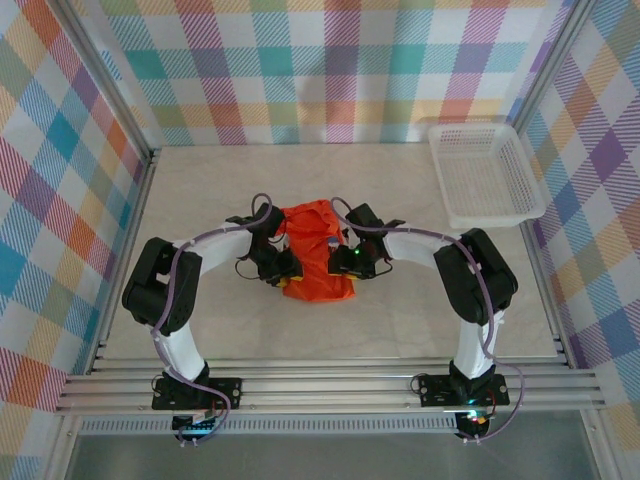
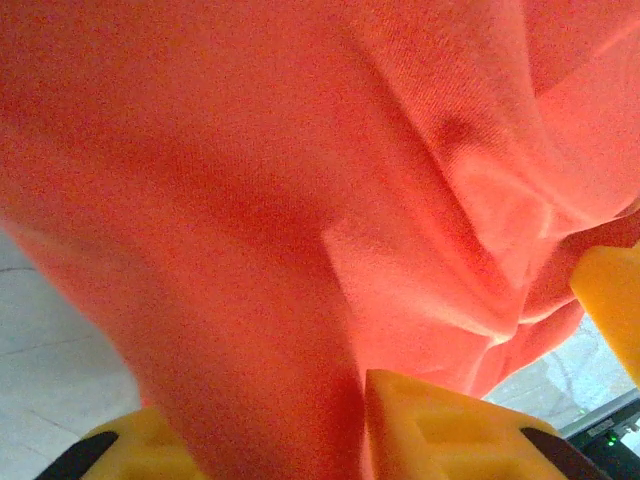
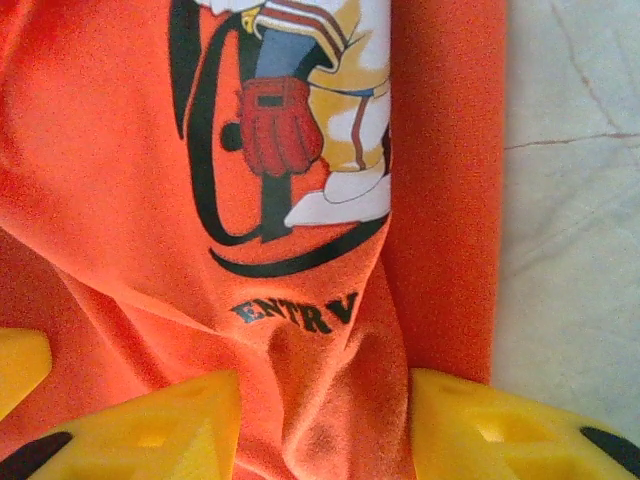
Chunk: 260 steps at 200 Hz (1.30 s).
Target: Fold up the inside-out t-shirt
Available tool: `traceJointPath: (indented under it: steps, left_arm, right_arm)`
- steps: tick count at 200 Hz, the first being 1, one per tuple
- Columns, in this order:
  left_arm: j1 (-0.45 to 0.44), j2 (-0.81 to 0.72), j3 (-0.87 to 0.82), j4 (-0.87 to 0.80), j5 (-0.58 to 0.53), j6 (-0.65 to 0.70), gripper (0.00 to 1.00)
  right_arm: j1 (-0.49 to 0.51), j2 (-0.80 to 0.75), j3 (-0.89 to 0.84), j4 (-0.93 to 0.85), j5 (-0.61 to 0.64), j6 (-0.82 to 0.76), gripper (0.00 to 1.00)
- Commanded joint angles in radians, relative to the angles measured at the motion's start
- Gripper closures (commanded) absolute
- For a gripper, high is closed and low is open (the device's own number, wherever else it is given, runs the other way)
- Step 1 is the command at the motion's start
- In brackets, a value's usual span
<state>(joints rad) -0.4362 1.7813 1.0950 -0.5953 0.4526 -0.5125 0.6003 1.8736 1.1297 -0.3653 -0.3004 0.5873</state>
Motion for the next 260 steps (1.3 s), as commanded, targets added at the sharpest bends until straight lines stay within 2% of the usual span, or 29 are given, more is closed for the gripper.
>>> traceJointPath:
  steps: [1, 18, 34, 68, 93, 125, 138, 165, 174, 187, 196, 207, 225, 246, 260]
  left_arm:
    - [0.000, 0.000, -0.009, -0.020, -0.016, 0.009, 0.76]
    - [0.011, -0.015, -0.010, -0.044, -0.027, 0.026, 0.81]
    - [0.026, -0.042, -0.027, -0.068, -0.052, 0.046, 0.84]
    - [0.050, -0.098, -0.115, -0.066, -0.086, 0.051, 0.84]
    - [0.049, -0.093, -0.163, -0.037, -0.083, 0.033, 0.84]
    - [0.041, -0.089, -0.201, 0.002, -0.058, 0.005, 0.83]
    - [0.036, -0.102, -0.194, 0.002, -0.048, -0.002, 0.77]
    - [0.036, -0.159, -0.192, 0.055, 0.031, -0.055, 0.53]
    - [0.036, -0.168, -0.175, 0.059, 0.043, -0.061, 0.48]
    - [0.037, -0.163, -0.130, 0.043, 0.032, -0.053, 0.44]
    - [0.039, -0.147, -0.084, 0.029, 0.025, -0.042, 0.44]
    - [0.040, -0.122, -0.024, 0.015, 0.024, -0.028, 0.45]
    - [0.040, -0.069, 0.080, -0.001, 0.001, 0.002, 0.48]
    - [0.052, 0.020, 0.219, -0.043, -0.022, 0.039, 0.50]
    - [0.054, 0.086, 0.312, -0.076, -0.027, 0.055, 0.51]
  right_arm:
    - [0.007, 0.005, -0.023, 0.005, -0.009, 0.000, 0.65]
    - [0.006, -0.029, -0.027, -0.022, 0.032, -0.001, 0.91]
    - [0.005, -0.071, -0.037, -0.059, 0.081, -0.006, 1.00]
    - [-0.002, -0.192, -0.149, -0.057, 0.131, 0.000, 1.00]
    - [-0.002, -0.273, -0.288, 0.035, 0.142, 0.043, 1.00]
    - [0.002, -0.263, -0.354, 0.107, 0.084, 0.079, 1.00]
    - [0.008, -0.249, -0.339, 0.102, 0.079, 0.077, 1.00]
    - [0.009, -0.259, -0.308, 0.093, 0.060, 0.082, 1.00]
    - [0.010, -0.269, -0.286, 0.059, 0.066, 0.078, 0.89]
    - [0.008, -0.301, -0.270, 0.012, 0.115, 0.080, 0.61]
    - [-0.001, -0.325, -0.252, -0.023, 0.153, 0.080, 0.51]
    - [-0.019, -0.338, -0.223, -0.050, 0.182, 0.060, 0.50]
    - [-0.058, -0.321, -0.167, -0.030, 0.195, 0.028, 0.54]
    - [-0.096, -0.233, -0.077, 0.013, 0.183, -0.001, 0.57]
    - [-0.117, -0.159, -0.008, 0.019, 0.169, -0.011, 0.53]
